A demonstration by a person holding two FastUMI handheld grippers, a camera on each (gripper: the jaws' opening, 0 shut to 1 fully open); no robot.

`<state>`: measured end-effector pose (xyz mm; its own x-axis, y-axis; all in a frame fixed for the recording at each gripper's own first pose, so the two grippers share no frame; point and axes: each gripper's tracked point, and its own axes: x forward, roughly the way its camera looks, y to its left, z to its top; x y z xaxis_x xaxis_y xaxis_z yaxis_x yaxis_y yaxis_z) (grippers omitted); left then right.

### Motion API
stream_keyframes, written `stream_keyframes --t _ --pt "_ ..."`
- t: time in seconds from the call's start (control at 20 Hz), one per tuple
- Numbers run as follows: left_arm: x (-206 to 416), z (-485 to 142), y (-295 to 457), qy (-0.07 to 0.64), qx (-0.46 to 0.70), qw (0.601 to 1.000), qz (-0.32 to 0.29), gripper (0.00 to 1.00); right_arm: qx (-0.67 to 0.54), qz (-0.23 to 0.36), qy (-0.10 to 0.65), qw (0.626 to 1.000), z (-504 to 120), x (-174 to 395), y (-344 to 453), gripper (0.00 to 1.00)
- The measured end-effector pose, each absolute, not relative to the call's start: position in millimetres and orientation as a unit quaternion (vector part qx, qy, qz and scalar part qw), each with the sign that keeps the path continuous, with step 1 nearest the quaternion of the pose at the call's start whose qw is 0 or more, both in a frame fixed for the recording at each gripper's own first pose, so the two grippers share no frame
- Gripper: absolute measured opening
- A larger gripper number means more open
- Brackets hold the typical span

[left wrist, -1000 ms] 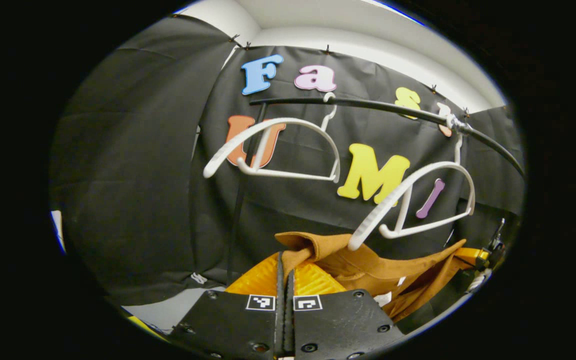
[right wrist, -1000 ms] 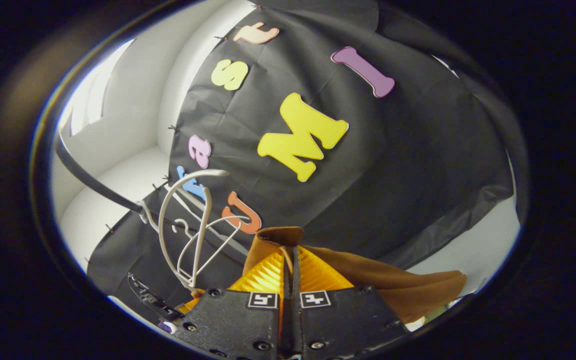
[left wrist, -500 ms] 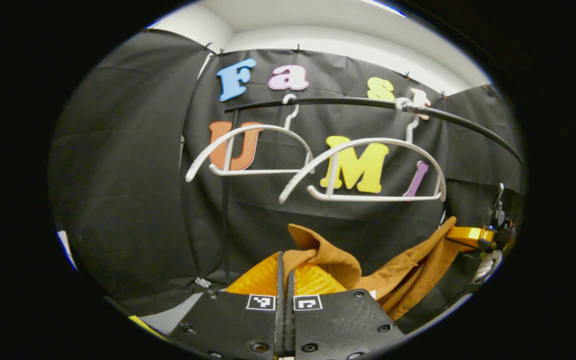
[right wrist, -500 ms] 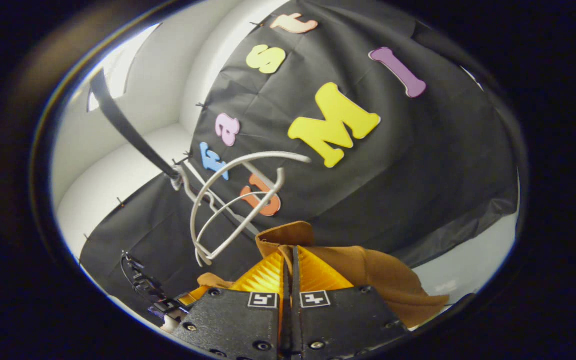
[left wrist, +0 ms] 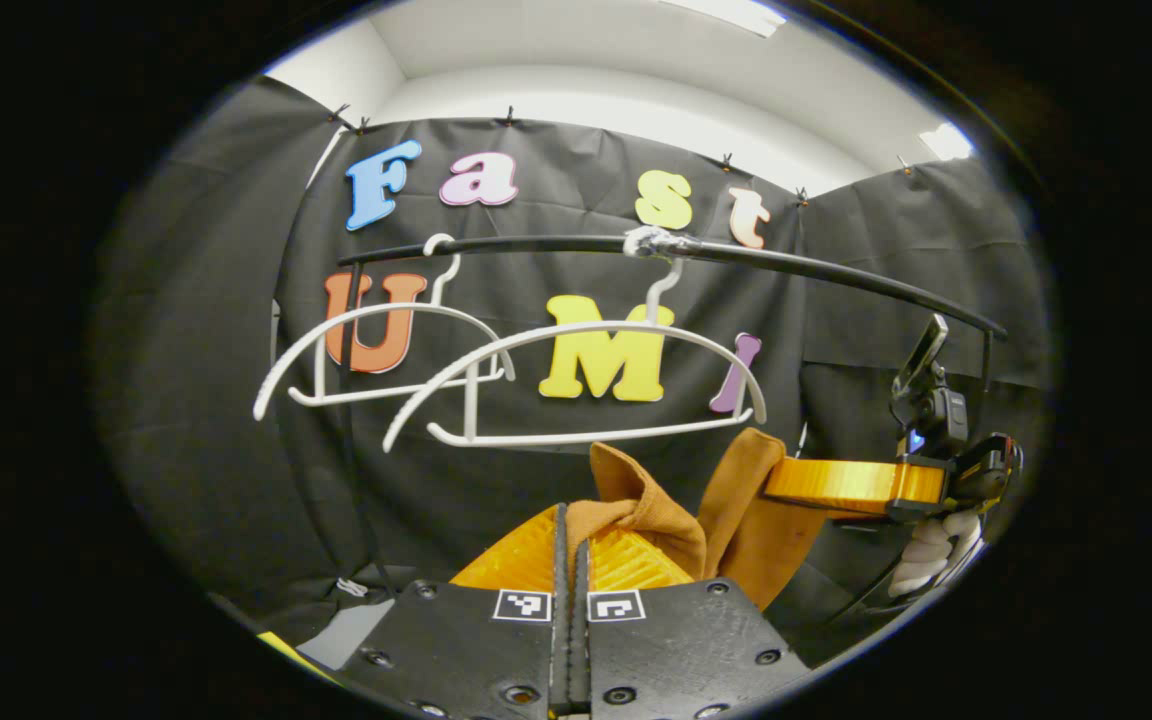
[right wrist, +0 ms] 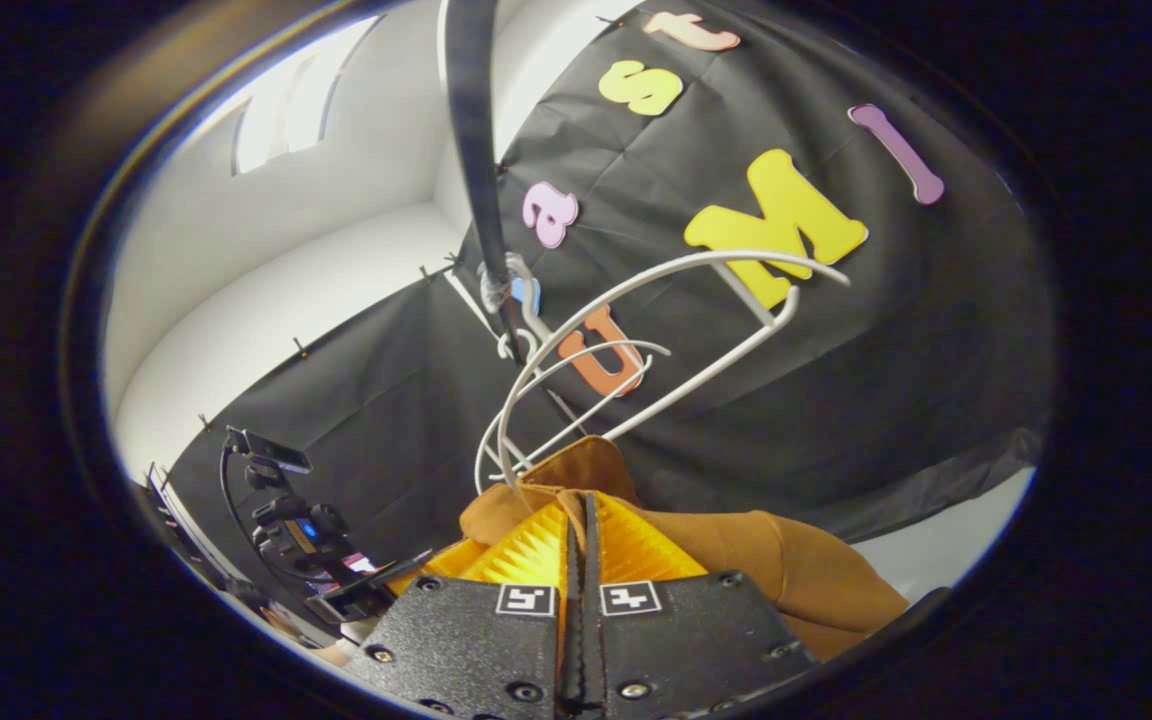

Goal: Grasp the clothes on the hanger with both hands and then place them into the laundry hamper below.

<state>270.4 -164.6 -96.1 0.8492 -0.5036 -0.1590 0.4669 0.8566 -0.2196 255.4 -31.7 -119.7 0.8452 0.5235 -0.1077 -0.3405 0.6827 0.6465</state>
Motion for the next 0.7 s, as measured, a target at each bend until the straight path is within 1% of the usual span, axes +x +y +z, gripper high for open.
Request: stream_keyframes --t 0.15,0.3,0.35,0.4,0.45,0.6,0.65,0.7 --pt "265.9 -104.4 -174.2 0.113 -0.089 0.954 -0.265 0.00 0.307 0.250 0.161 0.904 -128.2 245.3 -14.8 0.04" --pt "258.1 -128.9 -180.6 0.130 -0.093 0.949 -0.271 0.00 0.299 0.245 0.189 0.903 -143.0 241.4 -8.3 0.04" --pt "256.6 -138.6 -182.8 0.136 -0.091 0.948 -0.274 0.00 0.297 0.242 0.201 0.901 -164.0 239.7 -2.4 0.04" --pt "255.3 -149.1 -182.3 0.143 -0.091 0.947 -0.274 0.05 0.297 0.238 0.213 0.900 -176.4 236.9 -2.8 0.04" --pt "254.1 -159.5 -181.9 0.150 -0.091 0.945 -0.276 0.00 0.296 0.235 0.226 0.898 -187.6 231.5 -1.2 0.04" --pt "245.3 -196.4 -182.2 0.178 -0.096 0.940 -0.275 0.00 0.289 0.221 0.268 0.892 -231.6 225.4 -1.8 0.04" --pt "241.8 -210.3 -181.3 0.189 -0.101 0.937 -0.275 0.05 0.287 0.216 0.283 0.890 -245.8 224.0 -1.7 0.04" --pt "237.5 -224.8 -179.5 0.200 -0.107 0.935 -0.273 0.00 0.282 0.210 0.297 0.888 -260.1 222.5 -3.1 0.03"
